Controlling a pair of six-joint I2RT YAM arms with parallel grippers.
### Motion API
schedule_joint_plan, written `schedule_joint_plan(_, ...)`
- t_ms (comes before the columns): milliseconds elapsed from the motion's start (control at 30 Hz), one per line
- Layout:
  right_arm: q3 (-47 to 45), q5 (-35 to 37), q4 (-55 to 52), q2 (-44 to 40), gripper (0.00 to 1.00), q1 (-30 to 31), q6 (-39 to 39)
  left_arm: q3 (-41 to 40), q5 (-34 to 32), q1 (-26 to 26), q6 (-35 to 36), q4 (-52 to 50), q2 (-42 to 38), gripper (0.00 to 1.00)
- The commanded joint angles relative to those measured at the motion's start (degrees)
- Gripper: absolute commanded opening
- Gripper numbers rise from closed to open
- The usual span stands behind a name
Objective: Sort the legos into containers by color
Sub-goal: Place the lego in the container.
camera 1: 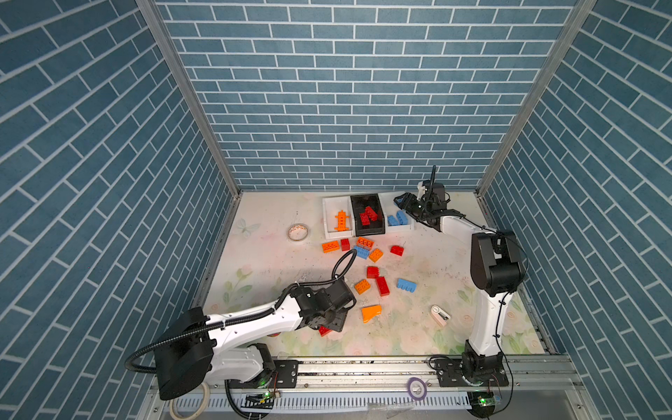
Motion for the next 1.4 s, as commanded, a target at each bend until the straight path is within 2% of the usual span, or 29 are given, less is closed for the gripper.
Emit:
schedule_joint_plan(0,1.79,-0.01,-1.31,1.69,0.61,-0.03,-0.08,-0.33,-1.13,-1.65,-2.95,-3.65,1.50,0.65)
schedule_joint_plan(200,3.77,-0.15,-3.04,2.98,0.65,-0.07,-0.86,-0.96,-1.42,-3.99,-3.90,-4.13,3.92,0.66)
schedule_joint_plan(400,3.76,-0.14,-3.32,3.21,0.67,0.00,-1.14,-0.67,-3.97,-4.02,-4.52,-3.84,5.20,0.66)
schedule_joint_plan(667,3.71,-0.64,-3.50,3.03,0.72,-0.01,-1.31,-2.35,-3.84,-3.44,-5.39,-2.45,6.59,0.64)
schedule_joint_plan(900,4.02,-0.81,-3.34,2.24,0.78,0.12,-1.82,-2.76,-2.57,-3.46,-5.48,-1.50,7.42,0.53)
schedule_joint_plan(1367,0.87,0.65,-2.76,-2.08,0.78,1.13,-3.88,-3.75,-1.32,-2.21,-4.87,1.40,5.53,0.30)
